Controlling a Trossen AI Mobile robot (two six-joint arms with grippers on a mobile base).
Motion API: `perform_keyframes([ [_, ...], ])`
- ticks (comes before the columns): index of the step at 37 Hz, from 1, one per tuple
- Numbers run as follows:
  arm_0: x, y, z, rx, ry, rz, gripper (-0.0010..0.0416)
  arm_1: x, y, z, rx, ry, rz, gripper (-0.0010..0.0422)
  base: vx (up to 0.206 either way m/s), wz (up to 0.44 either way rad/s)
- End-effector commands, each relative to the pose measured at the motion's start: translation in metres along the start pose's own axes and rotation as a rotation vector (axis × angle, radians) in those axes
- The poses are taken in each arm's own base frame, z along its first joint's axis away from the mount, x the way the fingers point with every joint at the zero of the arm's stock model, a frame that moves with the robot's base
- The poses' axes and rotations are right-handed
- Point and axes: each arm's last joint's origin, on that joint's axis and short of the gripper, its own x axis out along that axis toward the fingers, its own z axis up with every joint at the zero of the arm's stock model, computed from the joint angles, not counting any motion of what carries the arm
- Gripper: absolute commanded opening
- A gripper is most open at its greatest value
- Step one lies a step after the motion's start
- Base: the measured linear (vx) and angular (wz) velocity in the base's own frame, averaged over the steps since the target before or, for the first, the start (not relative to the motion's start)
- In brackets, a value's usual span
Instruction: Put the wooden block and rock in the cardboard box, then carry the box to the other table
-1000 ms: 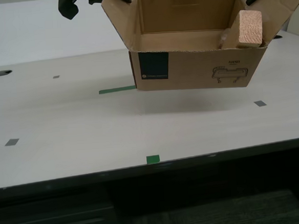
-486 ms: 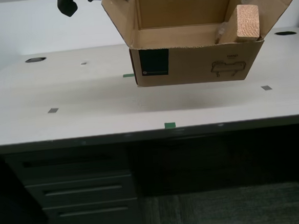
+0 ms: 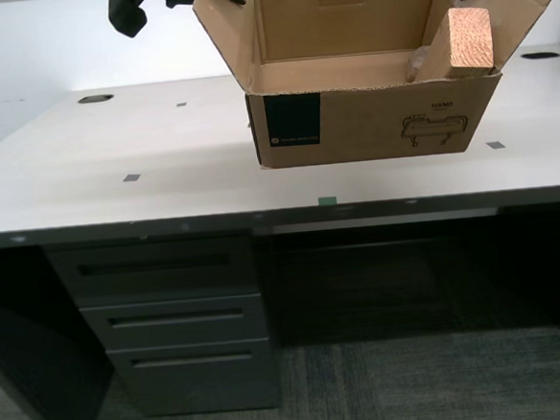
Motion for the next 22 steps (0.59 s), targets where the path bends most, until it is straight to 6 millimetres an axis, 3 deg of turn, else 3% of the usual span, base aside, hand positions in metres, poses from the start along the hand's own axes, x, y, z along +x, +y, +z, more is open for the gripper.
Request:
perform_keyframes([
  [1, -0.0005, 0.0016, 0.0008, -0.002, -0.004, 0.021, -0.0001, -0.0002, -0.0013, -0.0004, -0.006, 0.009, -0.015, -0.0001, -0.124, 0.201],
  [15, -0.0004, 0.0022, 0.0017, 0.012, -0.012, 0.024, -0.0001, -0.0003, 0.0027, -0.0062, -0.013, 0.066, 0.022, -0.0001, -0.118, 0.304],
  [22, -0.0002, 0.0024, -0.0004, 0.032, 0.007, 0.021, -0.0001, -0.0003, 0.0028, -0.0074, -0.015, 0.077, 0.024, -0.0001, -0.056, 0.358],
])
